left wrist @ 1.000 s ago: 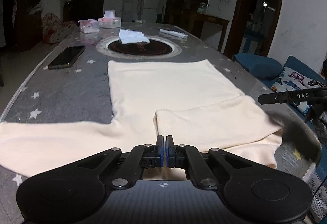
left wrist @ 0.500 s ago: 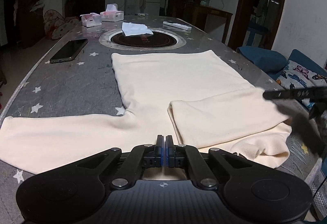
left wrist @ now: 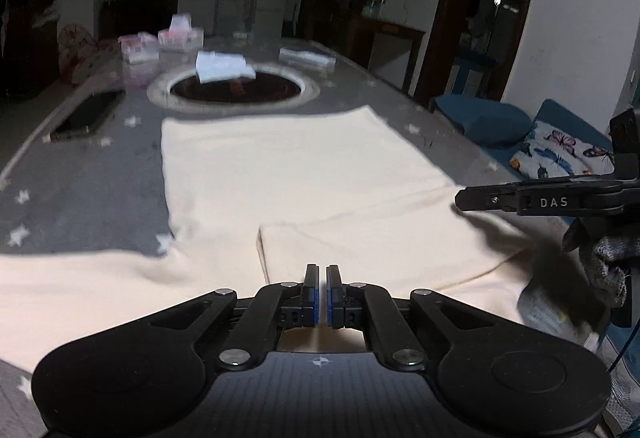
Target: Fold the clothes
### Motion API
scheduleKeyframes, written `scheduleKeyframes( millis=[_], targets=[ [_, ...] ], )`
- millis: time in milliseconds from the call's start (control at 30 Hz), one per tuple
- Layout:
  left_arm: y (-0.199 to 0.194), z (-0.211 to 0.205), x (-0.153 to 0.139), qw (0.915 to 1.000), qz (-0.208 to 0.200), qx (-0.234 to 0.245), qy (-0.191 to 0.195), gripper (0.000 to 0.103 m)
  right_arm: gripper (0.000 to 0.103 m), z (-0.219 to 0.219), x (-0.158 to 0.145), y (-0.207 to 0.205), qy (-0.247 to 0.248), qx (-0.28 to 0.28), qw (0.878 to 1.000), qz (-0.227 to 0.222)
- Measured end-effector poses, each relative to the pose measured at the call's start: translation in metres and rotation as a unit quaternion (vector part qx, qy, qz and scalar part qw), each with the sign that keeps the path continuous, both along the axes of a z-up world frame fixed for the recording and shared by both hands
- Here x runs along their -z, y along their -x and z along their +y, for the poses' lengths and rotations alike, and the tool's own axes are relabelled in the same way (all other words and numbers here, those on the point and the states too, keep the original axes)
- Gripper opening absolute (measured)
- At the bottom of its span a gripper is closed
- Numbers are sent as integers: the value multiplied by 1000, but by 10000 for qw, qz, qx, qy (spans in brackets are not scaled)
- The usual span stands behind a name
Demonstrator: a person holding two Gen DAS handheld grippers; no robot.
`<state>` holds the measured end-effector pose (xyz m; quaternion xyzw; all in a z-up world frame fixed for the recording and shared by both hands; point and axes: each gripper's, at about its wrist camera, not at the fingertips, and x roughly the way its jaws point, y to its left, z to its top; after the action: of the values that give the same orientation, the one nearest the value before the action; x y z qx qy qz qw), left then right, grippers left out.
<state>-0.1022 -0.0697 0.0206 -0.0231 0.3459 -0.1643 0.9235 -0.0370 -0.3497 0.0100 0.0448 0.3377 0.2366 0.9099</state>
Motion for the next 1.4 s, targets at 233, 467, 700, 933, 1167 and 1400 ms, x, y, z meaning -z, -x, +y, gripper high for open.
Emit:
scheduleKeyframes(
  millis=[233, 467, 700, 933, 1167, 1400],
  targets=[
    [13, 36, -6, 9976, -103, -679, 65, 9, 19, 6, 1, 3, 91, -103, 9999, -24],
    [22, 105, -10, 9700, -244, -2388, -384, 19, 27, 10, 2, 8, 185, -186, 9996, -49],
    [22, 176, -3, 9156, -172, -3951, -721, 39, 34, 17, -8, 17, 205, -344, 9991, -147],
    [11, 191, 9, 9117, -14, -4067, -586, 38, 37, 20, -11, 22, 164, -366, 9991, -169],
    [11, 190, 9, 9143, -115, -4029, -391, 10, 39, 19, -14, 26, 143, -343, 9991, -208],
    [12, 158, -32, 9412, -554, -3294, 510, 5, 39, 15, -16, 30, 82, -301, 9992, -256]
  ],
)
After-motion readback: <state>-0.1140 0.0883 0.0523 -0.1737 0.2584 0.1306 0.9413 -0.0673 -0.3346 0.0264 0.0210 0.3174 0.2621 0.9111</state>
